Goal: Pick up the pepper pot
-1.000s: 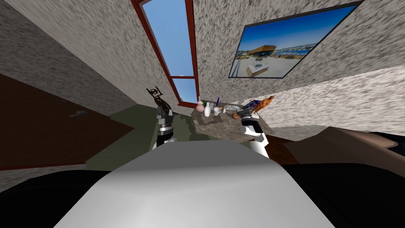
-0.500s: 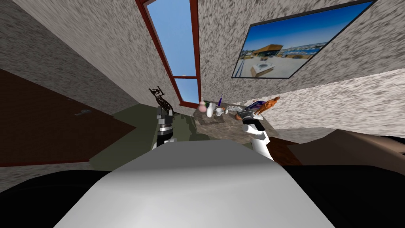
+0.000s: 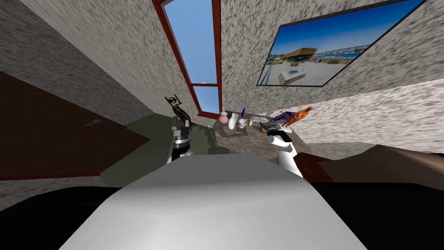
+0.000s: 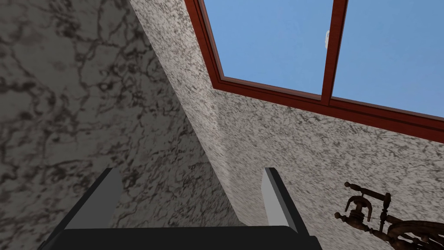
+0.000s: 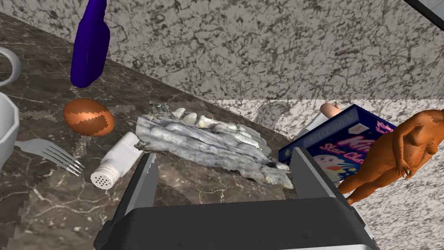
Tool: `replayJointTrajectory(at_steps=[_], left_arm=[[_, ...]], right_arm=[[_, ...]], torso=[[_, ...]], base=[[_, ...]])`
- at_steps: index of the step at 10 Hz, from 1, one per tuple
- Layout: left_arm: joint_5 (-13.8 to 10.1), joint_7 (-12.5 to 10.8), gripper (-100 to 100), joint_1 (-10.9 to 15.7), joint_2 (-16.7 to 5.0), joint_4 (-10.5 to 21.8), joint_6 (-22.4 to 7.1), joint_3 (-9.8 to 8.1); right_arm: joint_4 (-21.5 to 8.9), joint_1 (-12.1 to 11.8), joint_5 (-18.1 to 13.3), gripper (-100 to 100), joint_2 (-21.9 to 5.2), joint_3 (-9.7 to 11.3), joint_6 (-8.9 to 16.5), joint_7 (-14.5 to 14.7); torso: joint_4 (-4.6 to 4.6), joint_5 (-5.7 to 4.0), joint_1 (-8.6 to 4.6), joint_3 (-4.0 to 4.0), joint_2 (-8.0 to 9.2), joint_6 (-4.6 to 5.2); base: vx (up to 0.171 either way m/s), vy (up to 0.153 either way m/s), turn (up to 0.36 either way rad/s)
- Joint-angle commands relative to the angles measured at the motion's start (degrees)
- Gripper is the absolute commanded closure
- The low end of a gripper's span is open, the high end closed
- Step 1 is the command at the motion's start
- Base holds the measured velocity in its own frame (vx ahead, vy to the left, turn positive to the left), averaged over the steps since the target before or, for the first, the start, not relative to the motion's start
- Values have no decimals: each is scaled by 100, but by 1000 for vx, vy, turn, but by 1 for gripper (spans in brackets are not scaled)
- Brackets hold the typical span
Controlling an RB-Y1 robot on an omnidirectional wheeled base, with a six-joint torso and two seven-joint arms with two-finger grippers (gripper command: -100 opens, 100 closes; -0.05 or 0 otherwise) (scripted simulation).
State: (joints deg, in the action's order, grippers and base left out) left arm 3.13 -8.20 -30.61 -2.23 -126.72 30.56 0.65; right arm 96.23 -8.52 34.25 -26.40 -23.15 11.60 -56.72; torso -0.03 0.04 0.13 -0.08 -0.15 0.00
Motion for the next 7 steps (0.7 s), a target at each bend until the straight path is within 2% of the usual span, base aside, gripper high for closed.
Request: replayJointTrajectory(at_steps=[1, 2, 3, 4, 5, 6, 7], left_arm=[[0, 0, 0, 0, 0, 0, 0, 0], [0, 0, 0, 0, 0, 0, 0, 0], [0, 0, 0, 0, 0, 0, 0, 0], [0, 0, 0, 0, 0, 0, 0, 0], [0, 0, 0, 0, 0, 0, 0, 0], [0, 0, 0, 0, 0, 0, 0, 0], [0, 0, 0, 0, 0, 0, 0, 0]], right_arm=[[-158, 70, 91, -100, -74, -24, 126, -286], [-371, 175, 251, -100, -183, -55, 335, -451], [-396, 175, 251, -100, -183, -55, 335, -621], [-595, 277, 404, -100, -291, -79, 539, -786], [-632, 277, 404, -100, -291, -79, 539, -948], [-864, 376, 549, -100, -398, -95, 738, -1112], [-864, 376, 549, -100, -398, -95, 738, -1277]], torso=[[0, 0, 0, 0, 0, 0], [0, 0, -3, 0, 1, 2], [-1, 0, -2, -1, -3, 0], [-1, -1, -3, 0, 0, 2], [0, -1, -4, -1, -1, 1], [-1, -1, -6, -1, -1, 2], [-1, -1, -3, -2, -4, 1]], base=[[40, 36, 23], [48, 39, 35], [40, 34, 23], [44, 33, 45], [46, 29, 23], [53, 37, 37], [44, 33, 21]])
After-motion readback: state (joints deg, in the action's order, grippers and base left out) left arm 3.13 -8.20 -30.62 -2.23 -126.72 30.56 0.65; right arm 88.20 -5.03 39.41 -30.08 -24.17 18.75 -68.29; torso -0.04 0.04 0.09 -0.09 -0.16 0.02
